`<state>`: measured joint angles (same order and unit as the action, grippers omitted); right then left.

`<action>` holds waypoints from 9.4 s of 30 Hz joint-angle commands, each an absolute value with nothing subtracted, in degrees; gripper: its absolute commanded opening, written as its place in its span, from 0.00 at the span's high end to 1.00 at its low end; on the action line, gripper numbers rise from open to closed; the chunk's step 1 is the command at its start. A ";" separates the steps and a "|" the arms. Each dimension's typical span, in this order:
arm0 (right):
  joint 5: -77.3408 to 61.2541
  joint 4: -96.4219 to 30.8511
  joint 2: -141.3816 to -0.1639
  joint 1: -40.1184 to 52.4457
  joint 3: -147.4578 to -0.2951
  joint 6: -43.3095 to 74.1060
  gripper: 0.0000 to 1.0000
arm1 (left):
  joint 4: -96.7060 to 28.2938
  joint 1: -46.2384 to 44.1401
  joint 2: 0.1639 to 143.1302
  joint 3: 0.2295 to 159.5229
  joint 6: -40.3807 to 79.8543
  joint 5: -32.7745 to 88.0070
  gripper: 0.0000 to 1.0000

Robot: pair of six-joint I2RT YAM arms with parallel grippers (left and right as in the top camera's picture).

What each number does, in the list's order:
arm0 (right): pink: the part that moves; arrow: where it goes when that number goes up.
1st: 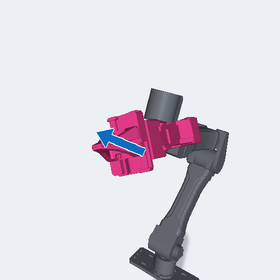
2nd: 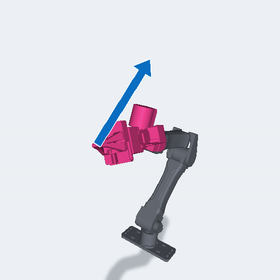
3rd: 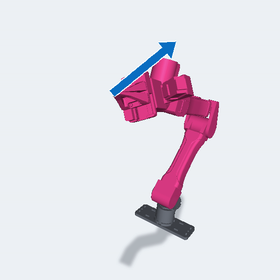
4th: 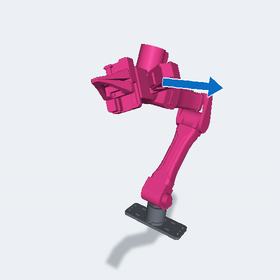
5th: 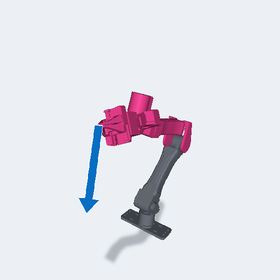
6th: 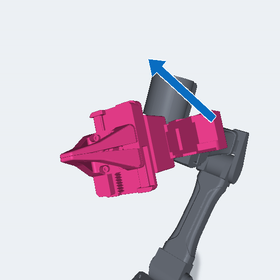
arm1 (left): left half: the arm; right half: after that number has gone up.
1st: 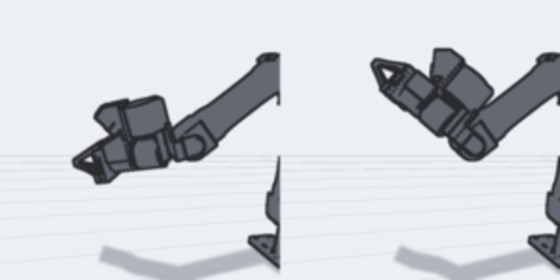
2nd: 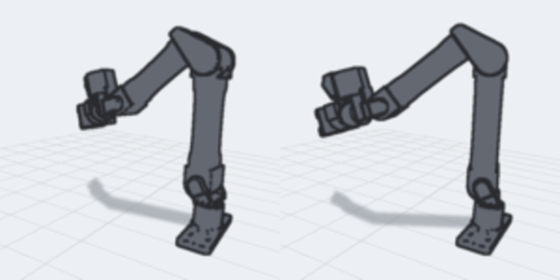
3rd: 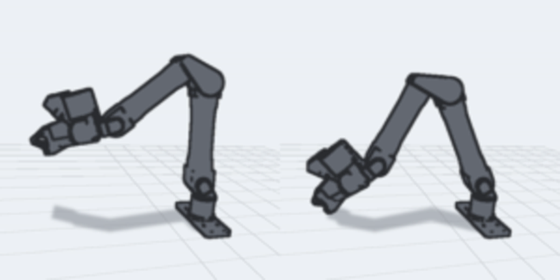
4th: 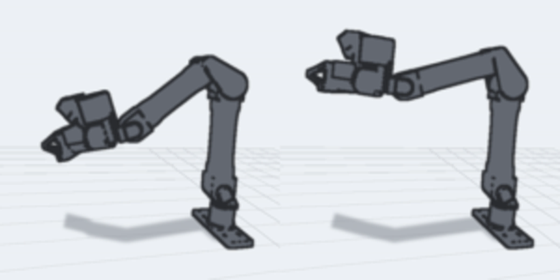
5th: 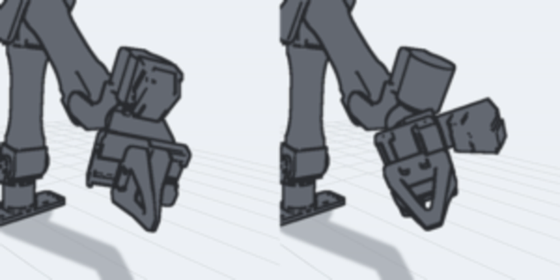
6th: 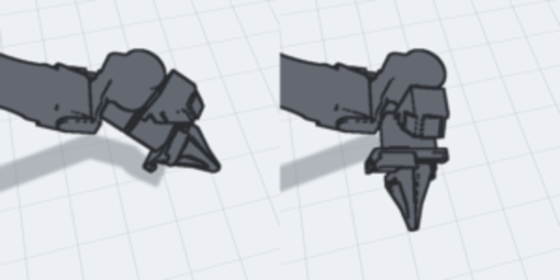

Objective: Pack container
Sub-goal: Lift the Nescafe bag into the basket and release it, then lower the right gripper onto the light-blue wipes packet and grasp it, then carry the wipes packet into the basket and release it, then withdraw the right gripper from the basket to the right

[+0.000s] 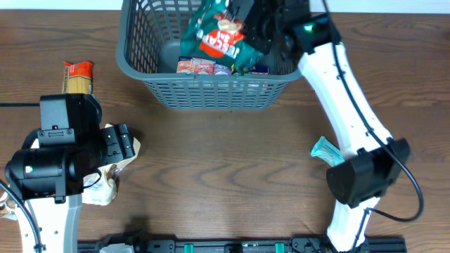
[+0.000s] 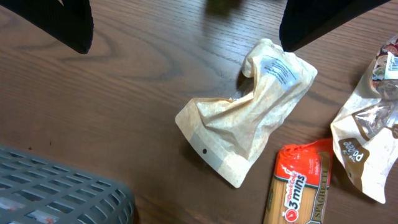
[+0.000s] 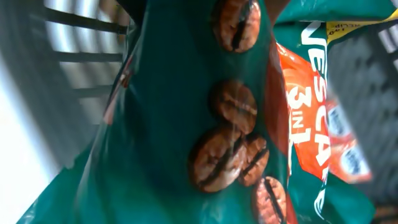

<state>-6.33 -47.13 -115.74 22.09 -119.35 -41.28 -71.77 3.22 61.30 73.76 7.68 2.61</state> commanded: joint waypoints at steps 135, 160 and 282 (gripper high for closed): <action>-3.44 -50.68 -100.33 -9.34 -55.29 -25.47 0.99 | -72.40 3.46 61.30 75.13 7.77 4.08 0.14; -8.64 -64.01 -96.90 5.74 -129.27 -23.66 0.99 | -72.42 3.46 61.30 75.13 7.77 4.08 0.14; 6.59 -58.19 -102.02 -6.55 -99.66 9.19 0.01 | -85.52 4.82 61.63 71.61 7.75 -10.15 0.01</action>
